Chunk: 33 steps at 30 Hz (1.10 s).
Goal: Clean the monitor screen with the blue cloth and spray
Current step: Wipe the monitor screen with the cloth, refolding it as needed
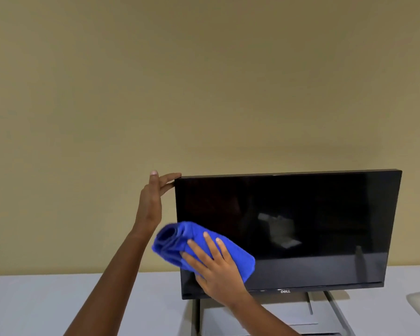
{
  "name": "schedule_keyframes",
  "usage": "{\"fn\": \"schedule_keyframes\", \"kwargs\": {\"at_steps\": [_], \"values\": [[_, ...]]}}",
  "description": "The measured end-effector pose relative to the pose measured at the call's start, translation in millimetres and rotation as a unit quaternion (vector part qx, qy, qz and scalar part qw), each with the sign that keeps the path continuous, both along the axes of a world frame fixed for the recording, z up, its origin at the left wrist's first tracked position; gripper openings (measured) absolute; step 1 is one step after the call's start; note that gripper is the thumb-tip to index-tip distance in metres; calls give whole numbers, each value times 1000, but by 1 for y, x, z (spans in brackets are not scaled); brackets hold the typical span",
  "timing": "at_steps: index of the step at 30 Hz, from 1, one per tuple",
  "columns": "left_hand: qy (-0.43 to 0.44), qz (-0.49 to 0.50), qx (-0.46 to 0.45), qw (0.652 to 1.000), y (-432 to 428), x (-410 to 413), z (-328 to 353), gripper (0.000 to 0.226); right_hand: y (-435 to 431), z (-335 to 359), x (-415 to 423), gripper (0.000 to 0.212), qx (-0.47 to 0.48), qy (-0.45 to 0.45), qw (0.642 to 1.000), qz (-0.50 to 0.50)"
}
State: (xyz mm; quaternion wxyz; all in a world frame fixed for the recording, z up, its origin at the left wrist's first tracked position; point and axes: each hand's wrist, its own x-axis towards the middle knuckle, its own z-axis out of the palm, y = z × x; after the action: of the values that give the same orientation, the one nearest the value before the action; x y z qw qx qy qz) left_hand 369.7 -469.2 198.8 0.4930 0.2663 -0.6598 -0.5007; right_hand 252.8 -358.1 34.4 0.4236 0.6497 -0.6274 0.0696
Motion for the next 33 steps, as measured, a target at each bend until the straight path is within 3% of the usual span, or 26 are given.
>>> {"fn": "schedule_keyframes", "kwargs": {"at_steps": [4,8,13,16,18,22,26,33], "values": [[-5,25,-30,999,4,-3,-4,60,20,-12,-20,70,29,63,997,24],[5,49,-55,997,6,-6,-12,60,25,16,-40,60,-26,27,999,37],[18,51,-49,997,5,-9,-14,61,13,93,-63,54,-176,-116,978,-10],[19,54,-46,997,7,-9,-14,62,-1,131,-67,52,-284,-271,918,-55],[22,54,-43,997,8,-8,-14,61,-7,136,-64,52,-307,-308,898,-63],[27,58,-35,997,9,-9,-13,61,-8,96,-61,51,-248,-179,951,-41],[28,73,-34,996,10,-12,-15,58,8,44,-68,53,-171,-86,981,-13],[5,142,-97,985,22,-22,-24,58,43,-6,-86,44,-50,49,998,-5]]}}
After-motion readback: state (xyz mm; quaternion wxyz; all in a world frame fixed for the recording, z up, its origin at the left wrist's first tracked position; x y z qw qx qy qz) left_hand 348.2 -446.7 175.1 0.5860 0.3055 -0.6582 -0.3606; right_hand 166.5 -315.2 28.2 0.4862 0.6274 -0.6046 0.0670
